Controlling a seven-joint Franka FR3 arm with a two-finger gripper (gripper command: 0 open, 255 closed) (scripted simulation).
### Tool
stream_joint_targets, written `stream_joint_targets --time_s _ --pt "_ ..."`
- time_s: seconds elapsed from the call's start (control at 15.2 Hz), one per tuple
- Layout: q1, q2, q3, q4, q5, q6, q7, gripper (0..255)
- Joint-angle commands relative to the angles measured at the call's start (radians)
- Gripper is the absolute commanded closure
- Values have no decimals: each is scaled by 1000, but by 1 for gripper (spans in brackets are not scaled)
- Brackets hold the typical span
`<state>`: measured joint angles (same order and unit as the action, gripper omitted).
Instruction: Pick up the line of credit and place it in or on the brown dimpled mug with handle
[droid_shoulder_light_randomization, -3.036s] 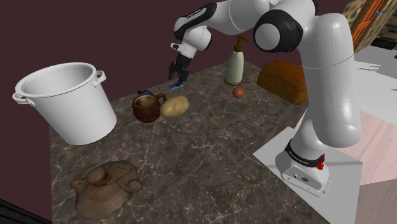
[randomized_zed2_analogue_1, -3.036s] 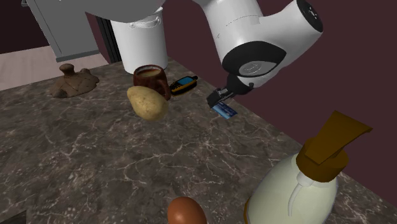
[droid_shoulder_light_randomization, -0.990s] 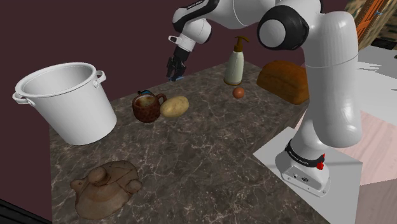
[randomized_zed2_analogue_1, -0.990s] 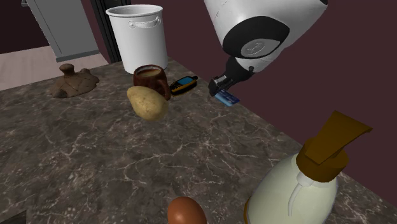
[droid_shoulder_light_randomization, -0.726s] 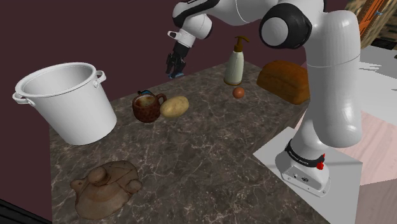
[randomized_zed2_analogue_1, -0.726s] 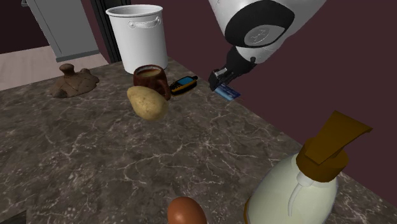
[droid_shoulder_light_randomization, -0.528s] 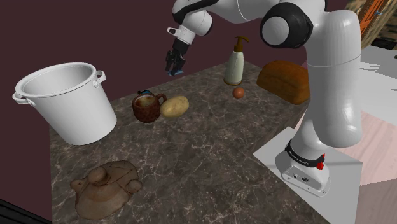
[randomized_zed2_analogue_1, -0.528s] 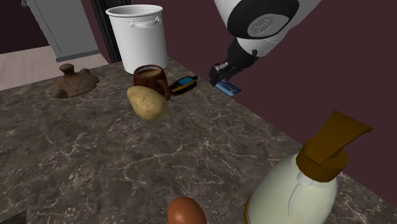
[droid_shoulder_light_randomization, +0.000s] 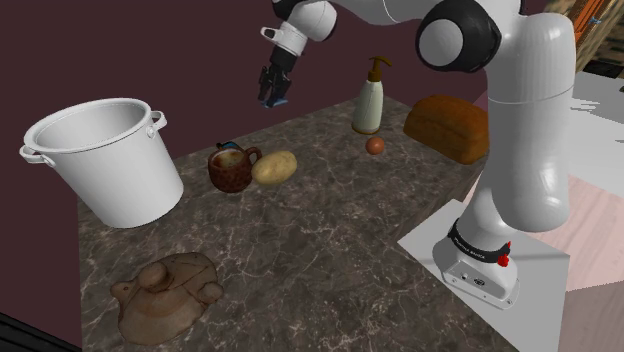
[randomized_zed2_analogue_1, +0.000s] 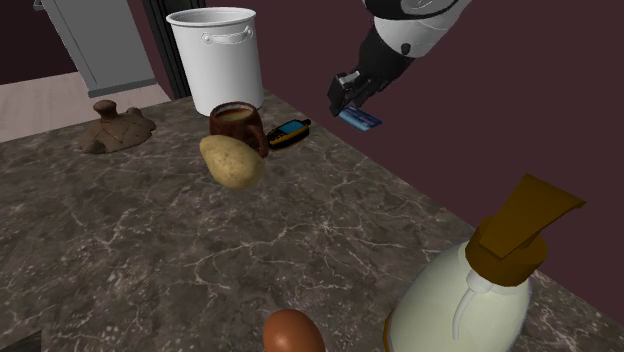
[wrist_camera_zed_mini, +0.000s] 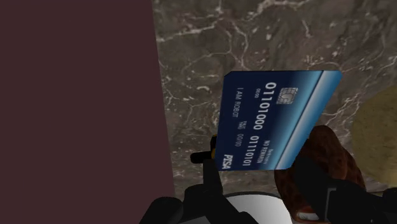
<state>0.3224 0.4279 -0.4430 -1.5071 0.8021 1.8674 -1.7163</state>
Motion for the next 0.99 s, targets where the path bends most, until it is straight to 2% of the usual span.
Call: stream_joint_targets --time_s 0.0,0.4,0.92 --pt "-4 -1 -2 25 -6 -22 14 255" --pt "-10 -10 -7 79 -20 -73 52 255" --pt "159 -159 30 -116 -76 87 176 255"
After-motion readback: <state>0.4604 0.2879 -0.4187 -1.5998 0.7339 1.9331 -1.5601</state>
